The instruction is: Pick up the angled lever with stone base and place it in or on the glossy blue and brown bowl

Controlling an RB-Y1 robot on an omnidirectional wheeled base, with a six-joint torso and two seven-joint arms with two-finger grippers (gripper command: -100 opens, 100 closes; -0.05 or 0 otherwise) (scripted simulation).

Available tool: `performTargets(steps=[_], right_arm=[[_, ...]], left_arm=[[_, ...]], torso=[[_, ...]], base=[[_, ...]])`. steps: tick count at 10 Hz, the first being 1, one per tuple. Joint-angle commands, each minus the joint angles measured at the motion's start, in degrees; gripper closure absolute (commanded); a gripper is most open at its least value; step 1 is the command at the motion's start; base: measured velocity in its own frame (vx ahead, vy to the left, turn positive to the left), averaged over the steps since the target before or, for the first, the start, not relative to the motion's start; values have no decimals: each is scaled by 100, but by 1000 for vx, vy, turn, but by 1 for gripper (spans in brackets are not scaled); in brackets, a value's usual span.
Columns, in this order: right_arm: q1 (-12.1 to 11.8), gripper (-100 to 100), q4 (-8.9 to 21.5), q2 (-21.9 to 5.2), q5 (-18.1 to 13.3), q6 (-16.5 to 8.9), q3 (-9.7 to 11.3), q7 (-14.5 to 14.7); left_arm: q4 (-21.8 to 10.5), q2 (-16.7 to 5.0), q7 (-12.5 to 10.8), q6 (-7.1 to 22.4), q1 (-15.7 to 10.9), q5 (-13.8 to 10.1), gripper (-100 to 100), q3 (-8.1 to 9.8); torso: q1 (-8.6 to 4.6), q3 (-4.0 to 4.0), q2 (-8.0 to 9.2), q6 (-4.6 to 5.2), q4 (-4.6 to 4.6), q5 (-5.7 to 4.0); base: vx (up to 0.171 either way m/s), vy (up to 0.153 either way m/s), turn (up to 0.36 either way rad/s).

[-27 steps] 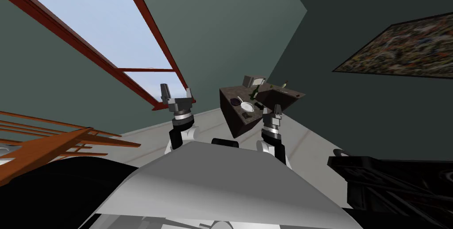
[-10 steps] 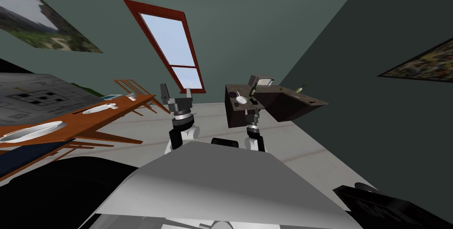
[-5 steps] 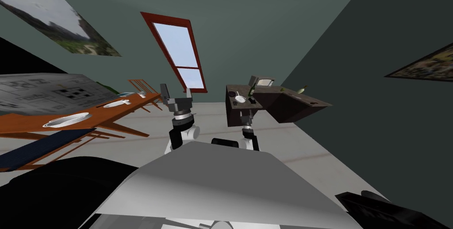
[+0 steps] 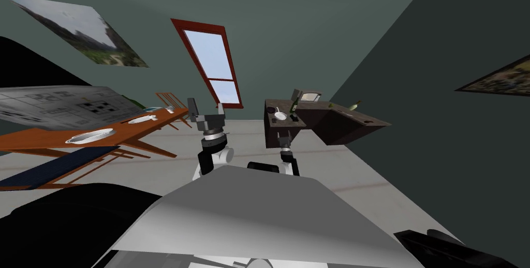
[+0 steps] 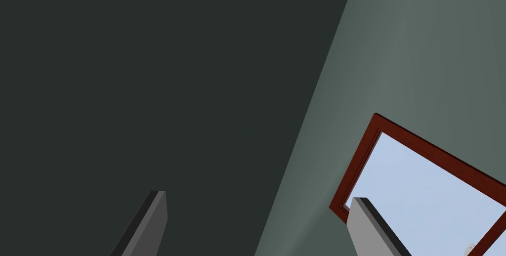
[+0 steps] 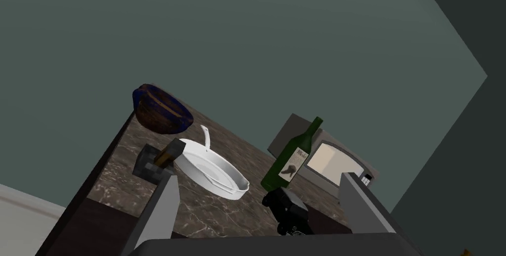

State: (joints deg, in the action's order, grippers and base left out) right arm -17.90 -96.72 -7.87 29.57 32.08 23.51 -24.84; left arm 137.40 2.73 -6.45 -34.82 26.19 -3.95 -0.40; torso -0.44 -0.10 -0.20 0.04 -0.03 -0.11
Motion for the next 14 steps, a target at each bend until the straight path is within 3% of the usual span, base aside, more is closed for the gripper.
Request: performTargets(steps=[1, 8, 14], right_arm=[[41, -100, 164, -19, 76, 38, 70, -181], [344, -100, 1170, 16, 780, -26, 583, -1307], [629, -100, 1854, 148, 1272, -141, 862, -2166]], left_arm=[[0, 0, 0, 0, 0, 0, 0, 0], [0, 0, 0, 0, 1, 0, 0, 0], [1, 1, 0, -1, 2, 0, 0, 0]], torso=[[0, 0, 0, 0, 0, 0], [14, -22, -40, 0, -8, 2], [35, -52, -90, 0, -19, 8]], base=[[-3, -63, 20], [57, -45, 13], [204, -1, -7]])
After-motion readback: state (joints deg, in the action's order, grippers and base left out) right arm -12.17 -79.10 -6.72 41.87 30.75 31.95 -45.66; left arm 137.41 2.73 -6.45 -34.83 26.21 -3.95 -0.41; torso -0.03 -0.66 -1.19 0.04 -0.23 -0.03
